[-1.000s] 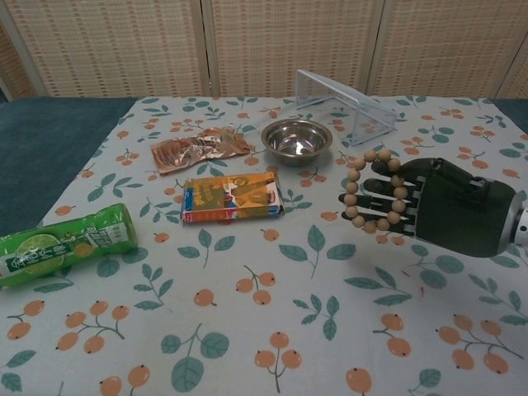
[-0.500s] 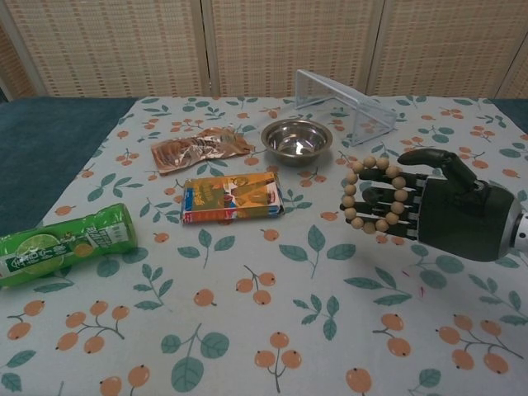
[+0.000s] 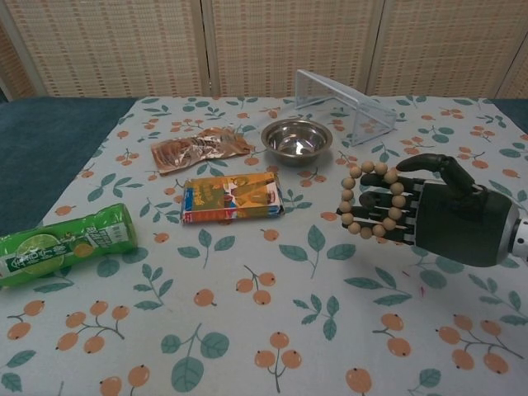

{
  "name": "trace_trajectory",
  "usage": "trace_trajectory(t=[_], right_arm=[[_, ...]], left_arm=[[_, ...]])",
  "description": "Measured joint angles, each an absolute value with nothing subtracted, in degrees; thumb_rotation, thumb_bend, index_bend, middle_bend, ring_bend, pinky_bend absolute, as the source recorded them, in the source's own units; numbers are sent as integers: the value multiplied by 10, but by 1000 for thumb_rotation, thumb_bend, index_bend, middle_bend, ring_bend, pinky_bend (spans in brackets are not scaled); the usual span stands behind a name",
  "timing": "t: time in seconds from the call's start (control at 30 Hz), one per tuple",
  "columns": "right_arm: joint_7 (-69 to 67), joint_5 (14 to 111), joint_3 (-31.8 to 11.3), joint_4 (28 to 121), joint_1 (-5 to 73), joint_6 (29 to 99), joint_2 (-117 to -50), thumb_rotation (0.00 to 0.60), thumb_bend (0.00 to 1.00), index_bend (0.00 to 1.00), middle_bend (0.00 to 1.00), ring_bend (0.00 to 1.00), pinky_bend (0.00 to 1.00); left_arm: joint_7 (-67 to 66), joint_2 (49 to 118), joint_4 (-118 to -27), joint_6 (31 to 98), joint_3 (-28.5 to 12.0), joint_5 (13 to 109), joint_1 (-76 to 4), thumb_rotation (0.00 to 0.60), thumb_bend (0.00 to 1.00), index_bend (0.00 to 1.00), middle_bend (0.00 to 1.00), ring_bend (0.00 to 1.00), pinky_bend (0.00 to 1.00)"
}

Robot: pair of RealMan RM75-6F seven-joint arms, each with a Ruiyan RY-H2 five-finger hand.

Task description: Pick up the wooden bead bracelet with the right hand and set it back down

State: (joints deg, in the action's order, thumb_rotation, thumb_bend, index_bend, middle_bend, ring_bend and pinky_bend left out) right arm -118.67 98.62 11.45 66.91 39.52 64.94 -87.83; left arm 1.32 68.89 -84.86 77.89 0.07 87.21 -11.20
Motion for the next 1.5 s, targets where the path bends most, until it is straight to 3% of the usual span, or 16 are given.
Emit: trace_trajectory(t=[0.2,0.3,0.37,0.6,0.87,1.0,1.17,1.5], right_arm=[[-1184,988,115,668,396,654,-879,219,743,494,515,195,24],[-1179,987,115,669,396,654,-877,233,927,492,515,193,24],[-1173,984,115,671,395,653,-876,276,999,471,515,181,24],[-1165,982,113,684,400,649,-867,437,1000,423,505,155,24],[-1123,967,104,683,393,651,-867,600,1000,541,505,166,29],[-1055,943,85,684,385,652,-867,600,1000,600,524,180,36],[-916,910,56,684,376,655,-867,600,1000,602,525,180,36],[-517,859,4,646,363,664,-875,600,1000,606,526,180,35]], left_arm=[[14,689,-848,780,1,873,-112,600,430,66,0,0,99],[15,689,-848,780,1,873,-112,600,430,66,0,0,99],[15,688,-849,780,1,874,-112,600,430,66,0,0,100],[15,688,-849,782,2,876,-112,600,430,67,0,0,100],[18,687,-849,783,1,875,-111,600,430,67,0,0,100],[19,687,-849,783,1,875,-111,600,430,67,0,0,100],[19,687,-848,781,1,875,-112,600,430,67,0,0,99],[13,689,-850,779,2,875,-112,600,429,67,0,0,100]])
